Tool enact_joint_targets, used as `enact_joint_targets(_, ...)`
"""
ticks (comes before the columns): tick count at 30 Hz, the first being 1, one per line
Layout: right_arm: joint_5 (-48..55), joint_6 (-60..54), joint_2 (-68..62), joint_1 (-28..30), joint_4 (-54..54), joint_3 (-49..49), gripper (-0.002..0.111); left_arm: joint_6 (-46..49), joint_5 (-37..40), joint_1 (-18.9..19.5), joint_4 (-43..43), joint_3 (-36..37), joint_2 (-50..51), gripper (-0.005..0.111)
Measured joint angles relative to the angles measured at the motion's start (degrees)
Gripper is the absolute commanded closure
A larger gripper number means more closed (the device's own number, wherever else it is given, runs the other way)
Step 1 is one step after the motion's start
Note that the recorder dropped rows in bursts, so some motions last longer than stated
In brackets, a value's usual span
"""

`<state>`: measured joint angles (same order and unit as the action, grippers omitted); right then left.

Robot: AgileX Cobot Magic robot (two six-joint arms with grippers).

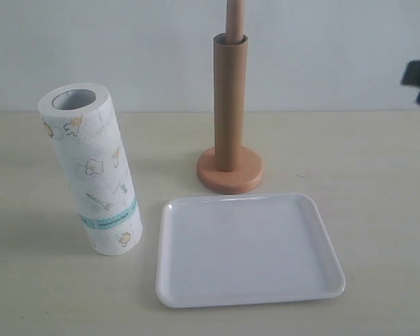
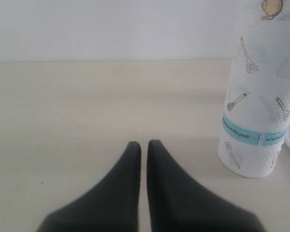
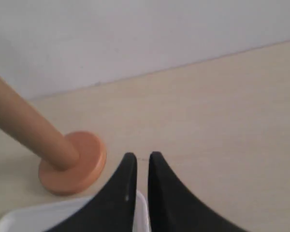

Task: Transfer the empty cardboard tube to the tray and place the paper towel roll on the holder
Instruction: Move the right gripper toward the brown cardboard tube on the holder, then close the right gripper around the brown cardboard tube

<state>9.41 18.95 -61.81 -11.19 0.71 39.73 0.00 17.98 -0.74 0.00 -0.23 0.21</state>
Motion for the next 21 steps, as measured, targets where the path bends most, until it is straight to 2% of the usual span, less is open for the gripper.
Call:
enact_joint_targets(6, -8.9, -3.6, -13.3, -7.2, 0.0, 0.0, 0.099, 0.0, 0.0, 0.0, 0.0, 0.0, 0.0, 0.103)
enact_joint_targets(13, -32.0, -6.3, -24.7, -13.9, 2.3, 0.0, 0.099, 0.0, 0.0, 0.0, 0.0, 0.0, 0.0, 0.103)
enact_joint_targets(21, -58.2, -3.4, -36.5, -15.6, 10.6, 0.1, 0.099, 0.0, 0.0, 0.0, 0.0, 0.0, 0.0, 0.103)
